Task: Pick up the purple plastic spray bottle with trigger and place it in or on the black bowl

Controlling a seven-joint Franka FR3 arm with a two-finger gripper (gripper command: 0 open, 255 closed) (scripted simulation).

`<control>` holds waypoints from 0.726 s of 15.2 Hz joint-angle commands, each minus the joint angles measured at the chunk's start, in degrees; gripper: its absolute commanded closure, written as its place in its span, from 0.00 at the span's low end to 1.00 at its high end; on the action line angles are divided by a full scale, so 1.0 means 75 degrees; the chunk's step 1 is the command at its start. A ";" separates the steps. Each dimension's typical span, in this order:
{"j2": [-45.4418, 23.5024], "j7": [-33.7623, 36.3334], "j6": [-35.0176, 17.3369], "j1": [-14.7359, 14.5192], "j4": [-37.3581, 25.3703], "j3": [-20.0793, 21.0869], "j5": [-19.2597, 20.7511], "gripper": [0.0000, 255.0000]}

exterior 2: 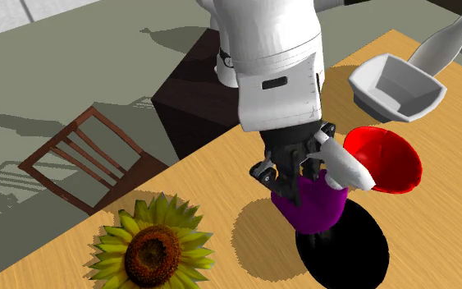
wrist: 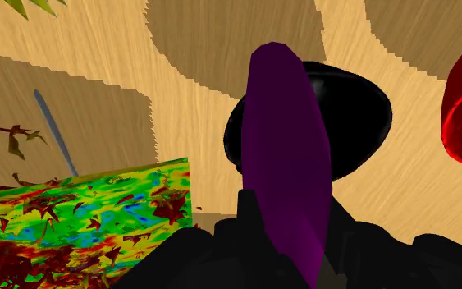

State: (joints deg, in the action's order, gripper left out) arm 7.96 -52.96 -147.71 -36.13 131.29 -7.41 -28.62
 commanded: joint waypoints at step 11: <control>-0.1402 0.1849 -0.0801 -0.0631 -0.1098 0.0882 0.0632 1.00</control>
State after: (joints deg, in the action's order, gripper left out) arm -1.83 -38.71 -153.00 -40.81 123.10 -0.88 -23.43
